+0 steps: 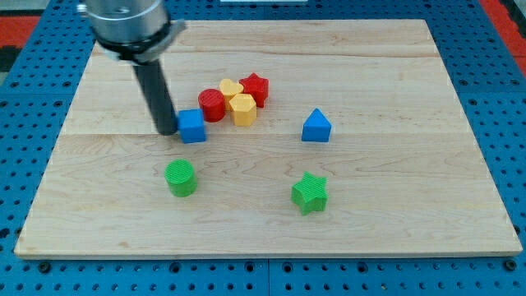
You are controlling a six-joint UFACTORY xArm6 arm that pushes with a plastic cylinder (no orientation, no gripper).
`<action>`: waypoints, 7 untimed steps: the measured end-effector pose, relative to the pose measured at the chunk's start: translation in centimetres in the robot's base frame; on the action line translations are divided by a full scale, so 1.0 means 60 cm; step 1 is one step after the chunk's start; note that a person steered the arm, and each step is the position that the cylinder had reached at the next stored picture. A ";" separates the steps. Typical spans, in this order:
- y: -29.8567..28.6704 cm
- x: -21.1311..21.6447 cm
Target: Move the green circle to the left side of the green star
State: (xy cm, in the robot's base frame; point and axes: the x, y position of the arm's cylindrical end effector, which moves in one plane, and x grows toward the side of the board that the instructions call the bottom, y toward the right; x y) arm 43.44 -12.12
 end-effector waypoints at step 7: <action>0.019 0.135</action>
State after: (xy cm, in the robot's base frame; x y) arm 51.57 -10.99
